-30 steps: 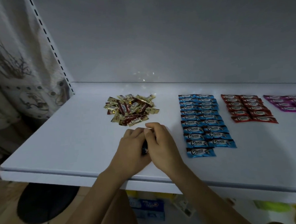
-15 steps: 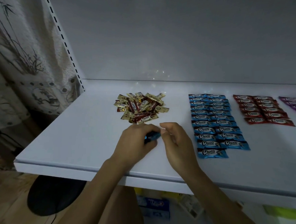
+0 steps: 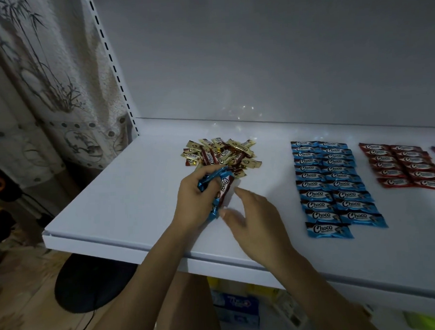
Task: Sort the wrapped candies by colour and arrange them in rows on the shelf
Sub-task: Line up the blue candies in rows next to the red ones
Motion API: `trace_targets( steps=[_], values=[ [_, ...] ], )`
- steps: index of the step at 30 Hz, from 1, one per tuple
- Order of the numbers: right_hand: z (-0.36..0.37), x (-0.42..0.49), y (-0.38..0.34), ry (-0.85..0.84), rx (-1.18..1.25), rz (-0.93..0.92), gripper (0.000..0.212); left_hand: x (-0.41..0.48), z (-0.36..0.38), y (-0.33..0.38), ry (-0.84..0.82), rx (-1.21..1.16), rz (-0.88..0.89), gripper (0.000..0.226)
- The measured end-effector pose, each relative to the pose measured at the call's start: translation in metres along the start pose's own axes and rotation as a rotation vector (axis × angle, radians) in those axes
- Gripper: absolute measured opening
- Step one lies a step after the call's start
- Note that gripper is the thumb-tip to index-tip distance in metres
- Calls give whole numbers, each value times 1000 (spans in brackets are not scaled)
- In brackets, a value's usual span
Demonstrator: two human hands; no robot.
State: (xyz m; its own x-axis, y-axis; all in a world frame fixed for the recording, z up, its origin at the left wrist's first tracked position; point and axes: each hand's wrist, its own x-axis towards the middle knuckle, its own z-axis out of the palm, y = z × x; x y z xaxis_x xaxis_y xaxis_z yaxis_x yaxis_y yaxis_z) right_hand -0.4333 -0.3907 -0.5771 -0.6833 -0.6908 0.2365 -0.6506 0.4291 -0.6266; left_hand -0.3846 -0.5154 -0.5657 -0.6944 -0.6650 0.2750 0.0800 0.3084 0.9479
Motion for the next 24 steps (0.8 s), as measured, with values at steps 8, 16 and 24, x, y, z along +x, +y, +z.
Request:
trace_targets(
  steps=[8,16,24],
  values=[
    [-3,21,-30,252,760,191,16,3,39,31,162,-578,-319,24],
    [-41,17,-9,666,1119,369,15,-4,104,62,132,-835,-475,25],
    [-65,-2,2,706,1160,334,27,-1,121,63,131,-1071,-688,37]
  ],
)
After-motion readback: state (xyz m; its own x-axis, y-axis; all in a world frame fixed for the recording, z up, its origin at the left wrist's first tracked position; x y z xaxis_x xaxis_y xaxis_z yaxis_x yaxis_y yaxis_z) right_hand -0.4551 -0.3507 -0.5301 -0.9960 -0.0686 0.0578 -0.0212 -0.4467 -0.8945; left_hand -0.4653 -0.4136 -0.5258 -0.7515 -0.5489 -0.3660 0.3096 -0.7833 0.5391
